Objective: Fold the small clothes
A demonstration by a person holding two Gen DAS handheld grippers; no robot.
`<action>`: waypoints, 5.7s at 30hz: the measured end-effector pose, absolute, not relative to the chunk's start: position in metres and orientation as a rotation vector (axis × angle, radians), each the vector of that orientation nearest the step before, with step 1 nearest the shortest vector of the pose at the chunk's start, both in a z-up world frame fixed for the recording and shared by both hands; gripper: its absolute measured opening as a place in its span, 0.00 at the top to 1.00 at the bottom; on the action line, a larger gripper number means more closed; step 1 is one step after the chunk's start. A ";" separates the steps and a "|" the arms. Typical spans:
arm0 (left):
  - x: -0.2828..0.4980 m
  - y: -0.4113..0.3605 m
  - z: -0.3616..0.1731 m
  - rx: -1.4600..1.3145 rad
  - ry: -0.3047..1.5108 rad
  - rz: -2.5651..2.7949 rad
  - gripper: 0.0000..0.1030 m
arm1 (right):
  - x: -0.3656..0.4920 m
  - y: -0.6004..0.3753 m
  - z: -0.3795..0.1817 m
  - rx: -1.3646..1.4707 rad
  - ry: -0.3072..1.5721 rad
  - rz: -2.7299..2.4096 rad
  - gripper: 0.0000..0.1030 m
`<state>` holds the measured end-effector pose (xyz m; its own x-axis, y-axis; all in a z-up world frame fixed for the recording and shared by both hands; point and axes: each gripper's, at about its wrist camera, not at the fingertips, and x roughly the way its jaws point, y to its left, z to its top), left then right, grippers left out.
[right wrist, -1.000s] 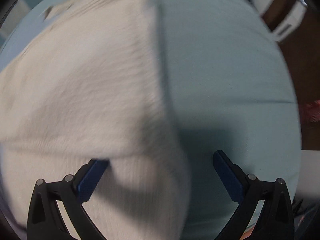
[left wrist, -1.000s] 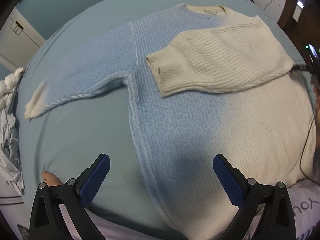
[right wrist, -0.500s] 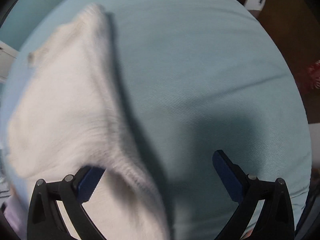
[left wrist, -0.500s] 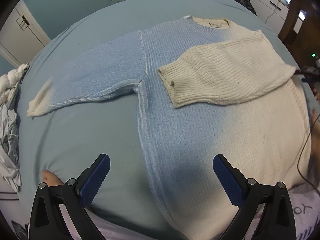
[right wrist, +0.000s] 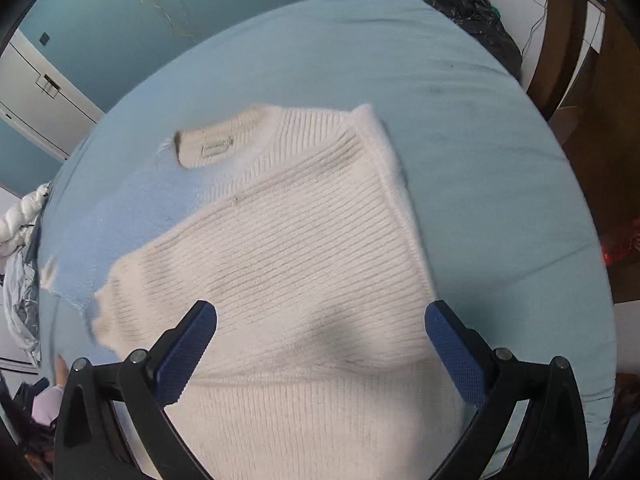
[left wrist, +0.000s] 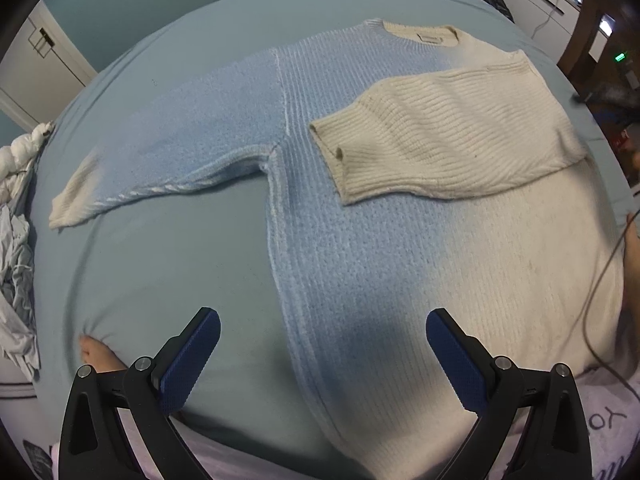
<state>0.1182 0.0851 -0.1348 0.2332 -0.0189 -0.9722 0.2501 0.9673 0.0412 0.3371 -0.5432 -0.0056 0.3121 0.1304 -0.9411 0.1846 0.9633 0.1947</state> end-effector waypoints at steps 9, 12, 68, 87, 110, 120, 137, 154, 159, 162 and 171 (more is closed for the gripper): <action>0.123 0.094 -0.135 0.181 1.322 -0.152 0.00 | 0.321 -0.508 -0.075 0.031 1.441 -0.197 0.01; 0.126 0.097 -0.139 0.147 1.349 -0.146 0.00 | 0.316 -0.466 -0.015 -0.031 1.257 -0.075 0.01; 0.208 0.228 -0.170 0.022 1.378 0.209 0.00 | 0.170 -0.493 0.247 0.178 1.089 0.261 0.02; 0.339 0.399 -0.267 -0.489 1.329 0.611 0.00 | 0.152 -0.479 0.086 0.229 1.407 0.170 0.05; 0.319 0.184 0.000 -0.183 0.825 -0.023 0.89 | 0.153 -0.484 0.078 0.271 1.376 0.148 0.05; 0.201 -0.025 0.013 -0.104 0.813 -0.669 0.18 | 0.153 -0.483 0.087 0.286 1.346 0.200 0.05; 0.111 0.199 -0.047 -0.035 1.024 -0.020 0.12 | 0.241 -0.476 0.075 0.383 1.346 0.165 0.05; 0.106 0.228 -0.092 0.042 1.140 -0.091 0.12 | 0.513 -0.366 -0.037 0.156 1.452 -0.181 0.23; 0.102 0.235 -0.088 0.004 1.120 -0.097 0.12 | 0.493 -0.383 -0.031 0.182 1.385 -0.189 0.91; 0.102 0.233 -0.084 -0.001 1.102 -0.093 0.12 | 0.474 -0.392 0.021 0.253 1.274 -0.153 0.94; 0.105 0.224 -0.071 -0.009 1.059 -0.088 0.12 | 0.423 -0.294 0.225 0.250 0.899 0.236 0.95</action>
<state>0.1052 0.2239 -0.0707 0.4865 -0.0764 -0.8704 0.0680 0.9965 -0.0495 0.4231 -0.2935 0.2252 0.6004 0.3051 -0.7392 -0.0968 0.9453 0.3115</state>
